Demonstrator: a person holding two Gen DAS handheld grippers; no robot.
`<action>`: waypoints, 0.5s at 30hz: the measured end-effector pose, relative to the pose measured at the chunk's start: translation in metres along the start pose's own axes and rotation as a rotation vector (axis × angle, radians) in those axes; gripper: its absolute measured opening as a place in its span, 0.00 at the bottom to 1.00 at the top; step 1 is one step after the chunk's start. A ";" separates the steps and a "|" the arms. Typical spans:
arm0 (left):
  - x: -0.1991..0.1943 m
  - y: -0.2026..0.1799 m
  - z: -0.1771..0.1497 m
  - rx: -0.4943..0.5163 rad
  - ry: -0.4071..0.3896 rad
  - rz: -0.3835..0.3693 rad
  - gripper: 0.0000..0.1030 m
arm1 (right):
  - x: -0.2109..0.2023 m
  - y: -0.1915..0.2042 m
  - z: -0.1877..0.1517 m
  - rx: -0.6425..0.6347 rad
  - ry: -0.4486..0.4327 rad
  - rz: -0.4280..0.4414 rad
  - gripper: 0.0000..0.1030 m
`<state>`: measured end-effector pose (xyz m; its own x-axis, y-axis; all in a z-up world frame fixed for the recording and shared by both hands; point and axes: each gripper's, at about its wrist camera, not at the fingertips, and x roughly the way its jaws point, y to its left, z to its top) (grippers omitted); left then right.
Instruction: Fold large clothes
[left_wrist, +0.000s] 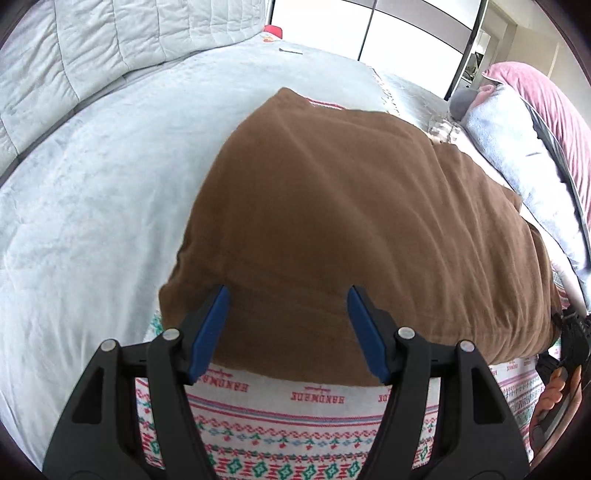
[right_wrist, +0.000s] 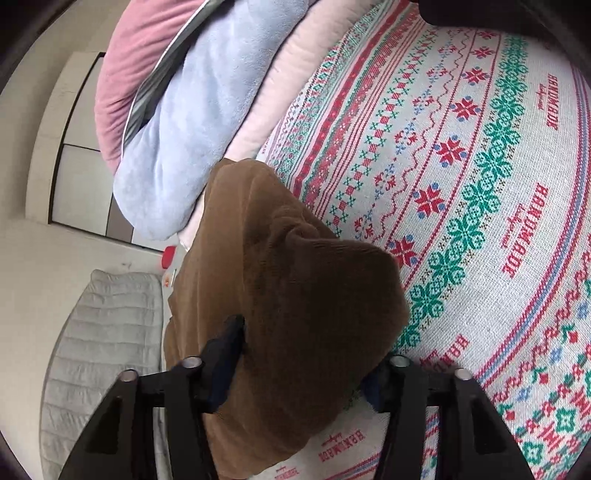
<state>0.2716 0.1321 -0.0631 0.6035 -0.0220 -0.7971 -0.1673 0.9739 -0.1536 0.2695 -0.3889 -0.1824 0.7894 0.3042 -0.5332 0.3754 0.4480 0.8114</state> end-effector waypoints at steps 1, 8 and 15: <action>0.000 0.002 0.002 -0.006 -0.002 0.000 0.66 | 0.003 0.002 0.000 -0.010 -0.006 -0.006 0.42; 0.000 0.045 0.019 -0.163 0.003 -0.025 0.66 | -0.004 0.042 -0.011 -0.143 -0.112 -0.116 0.24; 0.008 0.071 0.022 -0.222 0.064 -0.107 0.66 | -0.023 0.161 -0.048 -0.514 -0.337 -0.181 0.19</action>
<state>0.2817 0.2060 -0.0674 0.5776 -0.1438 -0.8036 -0.2762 0.8919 -0.3581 0.2882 -0.2834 -0.0513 0.8762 -0.0580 -0.4784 0.3026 0.8389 0.4524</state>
